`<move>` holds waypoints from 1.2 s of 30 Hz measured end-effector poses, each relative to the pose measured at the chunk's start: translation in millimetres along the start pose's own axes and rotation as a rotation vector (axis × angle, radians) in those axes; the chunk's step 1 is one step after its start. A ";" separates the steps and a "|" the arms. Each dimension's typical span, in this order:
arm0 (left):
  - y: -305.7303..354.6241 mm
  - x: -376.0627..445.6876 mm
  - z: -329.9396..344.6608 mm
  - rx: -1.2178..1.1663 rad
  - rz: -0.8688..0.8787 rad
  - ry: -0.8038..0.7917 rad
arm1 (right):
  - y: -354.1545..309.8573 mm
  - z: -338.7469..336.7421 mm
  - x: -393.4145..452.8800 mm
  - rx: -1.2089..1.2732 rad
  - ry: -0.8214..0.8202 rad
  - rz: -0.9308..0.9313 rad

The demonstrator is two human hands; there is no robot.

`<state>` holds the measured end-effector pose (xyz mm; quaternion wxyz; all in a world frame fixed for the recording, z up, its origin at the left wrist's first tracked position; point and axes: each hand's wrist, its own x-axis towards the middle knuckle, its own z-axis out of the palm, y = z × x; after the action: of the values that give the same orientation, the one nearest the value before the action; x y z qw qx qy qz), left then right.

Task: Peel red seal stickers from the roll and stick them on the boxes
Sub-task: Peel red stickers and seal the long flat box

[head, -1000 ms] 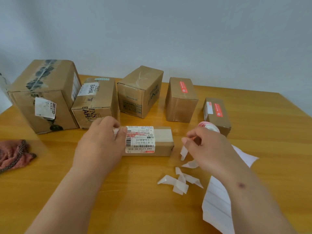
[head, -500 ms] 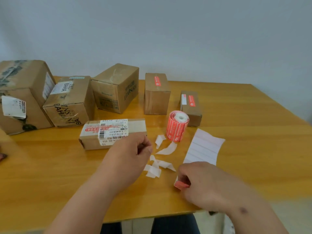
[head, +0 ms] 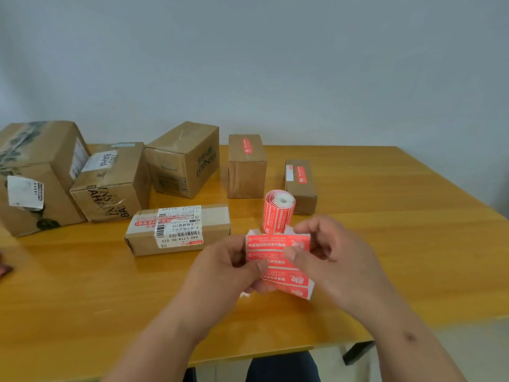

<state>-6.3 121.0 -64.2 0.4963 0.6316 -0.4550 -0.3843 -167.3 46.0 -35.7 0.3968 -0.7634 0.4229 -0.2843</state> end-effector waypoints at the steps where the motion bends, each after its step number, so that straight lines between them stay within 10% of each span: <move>1: 0.3 0.2 -0.6 -0.087 -0.026 0.003 | 1.7 -2.8 0.3 0.032 0.011 0.010; 5: -0.2 1.2 -3.2 -0.266 -0.112 -0.067 | 5.2 -2.4 2.0 0.038 -0.005 0.027; 11: 3.0 0.2 -10.0 0.113 0.084 0.177 | -1.8 3.4 4.5 -0.213 -0.016 -0.141; 36: -2.3 -0.4 -11.9 0.116 0.028 -0.073 | -3.5 21.5 8.8 -0.391 -0.180 -0.263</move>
<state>5.3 124.9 -64.0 0.4472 0.6385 -0.5030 -0.3732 -145.1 47.3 -43.1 0.2374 -0.8963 0.3300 -0.1772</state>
